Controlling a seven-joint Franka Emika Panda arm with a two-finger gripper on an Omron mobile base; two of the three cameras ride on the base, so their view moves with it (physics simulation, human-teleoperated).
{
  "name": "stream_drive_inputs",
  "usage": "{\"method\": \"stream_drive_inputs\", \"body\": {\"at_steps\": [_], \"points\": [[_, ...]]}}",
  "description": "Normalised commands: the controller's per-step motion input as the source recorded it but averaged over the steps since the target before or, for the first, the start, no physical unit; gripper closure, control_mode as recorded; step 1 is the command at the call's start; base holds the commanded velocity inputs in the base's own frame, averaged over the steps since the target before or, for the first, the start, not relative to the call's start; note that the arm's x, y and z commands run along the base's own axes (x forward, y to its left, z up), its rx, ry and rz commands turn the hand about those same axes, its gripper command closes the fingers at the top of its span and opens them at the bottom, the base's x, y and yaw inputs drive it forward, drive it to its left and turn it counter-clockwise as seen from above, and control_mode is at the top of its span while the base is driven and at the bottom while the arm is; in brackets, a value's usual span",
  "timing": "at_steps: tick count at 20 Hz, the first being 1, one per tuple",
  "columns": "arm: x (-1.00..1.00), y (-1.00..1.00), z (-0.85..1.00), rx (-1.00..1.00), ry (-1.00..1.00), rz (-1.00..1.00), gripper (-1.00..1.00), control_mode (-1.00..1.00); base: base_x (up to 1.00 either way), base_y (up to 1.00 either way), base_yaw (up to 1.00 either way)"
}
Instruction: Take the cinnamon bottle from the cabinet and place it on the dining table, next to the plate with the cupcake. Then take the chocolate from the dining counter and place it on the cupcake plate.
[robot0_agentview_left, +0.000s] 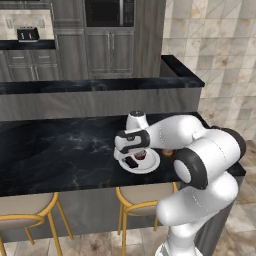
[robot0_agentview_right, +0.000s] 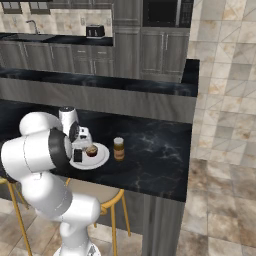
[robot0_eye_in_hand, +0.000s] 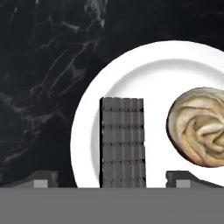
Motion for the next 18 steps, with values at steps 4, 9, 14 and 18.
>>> {"method": "stream_drive_inputs", "body": {"at_steps": [4,9,14,18], "points": [[-0.27,0.0,0.32,0.11,0.0,-0.02,-1.0,-1.0,0.0,0.0,0.0],[-0.48,0.0,0.31,0.05,0.0,0.0,-1.0,-1.0,0.0,0.0,0.0],[-0.59,-0.01,0.26,0.0,0.01,0.0,-1.0,-1.0,0.0,0.0,0.0],[-0.62,-0.04,0.25,0.0,0.02,0.0,-1.0,-1.0,0.0,0.0,0.0]]}}
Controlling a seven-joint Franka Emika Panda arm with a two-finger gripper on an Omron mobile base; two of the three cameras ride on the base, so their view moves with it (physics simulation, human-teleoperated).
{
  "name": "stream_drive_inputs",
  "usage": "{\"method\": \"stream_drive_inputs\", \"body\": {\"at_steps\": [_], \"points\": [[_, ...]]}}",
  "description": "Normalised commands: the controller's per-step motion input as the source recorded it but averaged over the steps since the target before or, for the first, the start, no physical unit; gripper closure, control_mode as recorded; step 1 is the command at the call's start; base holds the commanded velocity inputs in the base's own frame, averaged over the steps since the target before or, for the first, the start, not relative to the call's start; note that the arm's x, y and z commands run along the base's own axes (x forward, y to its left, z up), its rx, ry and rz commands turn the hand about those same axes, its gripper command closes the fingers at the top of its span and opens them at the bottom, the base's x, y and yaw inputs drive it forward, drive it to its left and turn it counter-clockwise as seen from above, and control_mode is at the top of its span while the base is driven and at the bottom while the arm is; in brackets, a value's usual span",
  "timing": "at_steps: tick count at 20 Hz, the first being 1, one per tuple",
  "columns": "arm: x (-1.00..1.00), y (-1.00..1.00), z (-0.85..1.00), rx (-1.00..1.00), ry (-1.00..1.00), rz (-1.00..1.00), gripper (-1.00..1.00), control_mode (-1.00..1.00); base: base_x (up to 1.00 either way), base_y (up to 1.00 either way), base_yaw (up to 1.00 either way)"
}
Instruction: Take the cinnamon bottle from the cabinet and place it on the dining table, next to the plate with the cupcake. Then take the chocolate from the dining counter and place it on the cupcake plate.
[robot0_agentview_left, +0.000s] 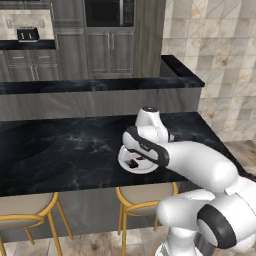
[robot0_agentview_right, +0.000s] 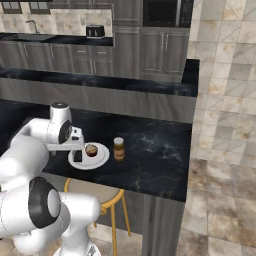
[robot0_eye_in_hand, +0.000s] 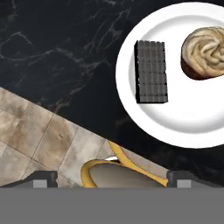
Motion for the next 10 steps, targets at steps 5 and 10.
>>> {"method": "stream_drive_inputs", "body": {"at_steps": [5,10], "points": [[-0.69,-0.1,0.27,0.01,0.0,0.0,-1.0,-1.0,0.0,0.0,0.0],[-0.72,-0.12,0.22,0.0,0.0,0.0,-1.0,-1.0,0.0,0.0,0.0]]}}
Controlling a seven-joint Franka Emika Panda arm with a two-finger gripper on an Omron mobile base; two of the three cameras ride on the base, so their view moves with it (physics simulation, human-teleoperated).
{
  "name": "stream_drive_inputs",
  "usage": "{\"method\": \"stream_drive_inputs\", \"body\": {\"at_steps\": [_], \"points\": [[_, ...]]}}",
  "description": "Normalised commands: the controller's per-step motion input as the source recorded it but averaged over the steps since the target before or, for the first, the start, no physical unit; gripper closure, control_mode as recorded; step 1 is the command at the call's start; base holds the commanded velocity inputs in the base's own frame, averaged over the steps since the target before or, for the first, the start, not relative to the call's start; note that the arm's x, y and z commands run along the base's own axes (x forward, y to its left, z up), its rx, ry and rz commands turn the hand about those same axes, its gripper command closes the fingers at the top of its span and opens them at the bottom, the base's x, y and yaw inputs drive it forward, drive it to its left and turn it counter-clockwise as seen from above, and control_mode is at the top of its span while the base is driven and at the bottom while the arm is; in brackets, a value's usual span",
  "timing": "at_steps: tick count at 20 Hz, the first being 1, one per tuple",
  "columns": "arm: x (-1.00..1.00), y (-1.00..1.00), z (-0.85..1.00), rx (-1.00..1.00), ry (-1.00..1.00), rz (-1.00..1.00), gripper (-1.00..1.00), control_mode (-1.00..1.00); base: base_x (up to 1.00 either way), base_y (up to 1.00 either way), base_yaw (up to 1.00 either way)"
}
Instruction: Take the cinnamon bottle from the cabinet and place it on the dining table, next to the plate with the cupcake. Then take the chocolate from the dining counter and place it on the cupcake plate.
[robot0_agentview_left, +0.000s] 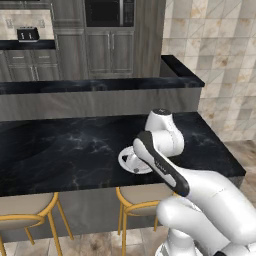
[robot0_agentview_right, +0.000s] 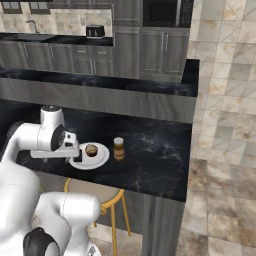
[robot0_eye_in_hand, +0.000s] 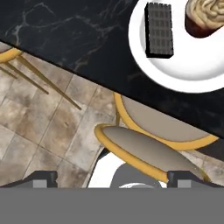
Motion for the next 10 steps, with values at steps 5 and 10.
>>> {"method": "stream_drive_inputs", "body": {"at_steps": [5,10], "points": [[-0.73,-0.11,0.23,0.0,0.0,0.0,-1.0,-1.0,0.0,0.0,0.0],[-0.71,-0.1,0.2,0.0,0.0,0.0,-1.0,-1.0,0.0,0.0,0.0]]}}
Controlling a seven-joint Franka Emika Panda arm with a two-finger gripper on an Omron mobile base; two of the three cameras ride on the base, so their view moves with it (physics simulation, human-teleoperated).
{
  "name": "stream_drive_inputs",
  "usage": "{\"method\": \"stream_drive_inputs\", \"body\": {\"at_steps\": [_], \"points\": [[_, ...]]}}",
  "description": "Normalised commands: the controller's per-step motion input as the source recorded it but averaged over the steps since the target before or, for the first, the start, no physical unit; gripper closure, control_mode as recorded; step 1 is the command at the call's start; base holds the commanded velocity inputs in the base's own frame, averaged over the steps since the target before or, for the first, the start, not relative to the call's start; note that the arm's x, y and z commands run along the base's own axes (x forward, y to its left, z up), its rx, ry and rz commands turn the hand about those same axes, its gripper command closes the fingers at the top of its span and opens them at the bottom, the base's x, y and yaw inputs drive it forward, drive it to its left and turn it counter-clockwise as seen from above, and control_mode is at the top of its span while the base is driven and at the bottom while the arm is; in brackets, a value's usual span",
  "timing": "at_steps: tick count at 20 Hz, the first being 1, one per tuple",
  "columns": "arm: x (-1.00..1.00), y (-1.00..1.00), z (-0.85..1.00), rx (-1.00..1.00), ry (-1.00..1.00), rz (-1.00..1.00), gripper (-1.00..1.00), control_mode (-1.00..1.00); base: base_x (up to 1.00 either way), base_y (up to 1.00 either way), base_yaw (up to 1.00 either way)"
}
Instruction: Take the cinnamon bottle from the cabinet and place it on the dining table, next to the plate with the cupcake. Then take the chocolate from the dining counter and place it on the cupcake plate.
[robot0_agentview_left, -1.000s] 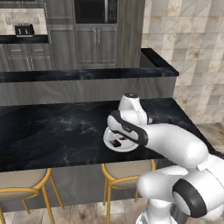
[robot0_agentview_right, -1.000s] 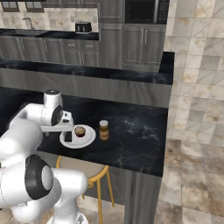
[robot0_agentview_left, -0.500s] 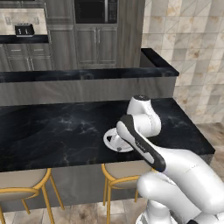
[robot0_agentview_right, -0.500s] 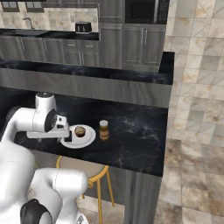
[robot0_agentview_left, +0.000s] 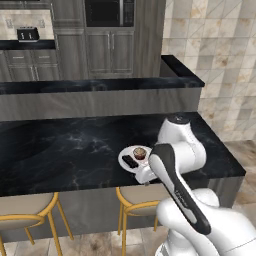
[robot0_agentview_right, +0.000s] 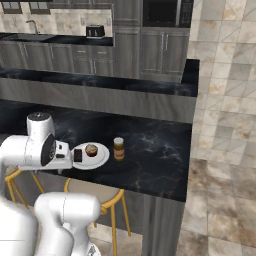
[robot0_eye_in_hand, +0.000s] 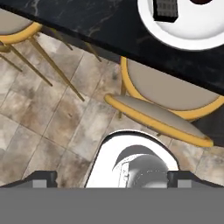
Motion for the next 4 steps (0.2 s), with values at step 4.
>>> {"method": "stream_drive_inputs", "body": {"at_steps": [4], "points": [[-0.65,-0.16,0.12,-0.07,-0.12,0.0,-1.0,-1.0,0.0,0.0,0.0]]}}
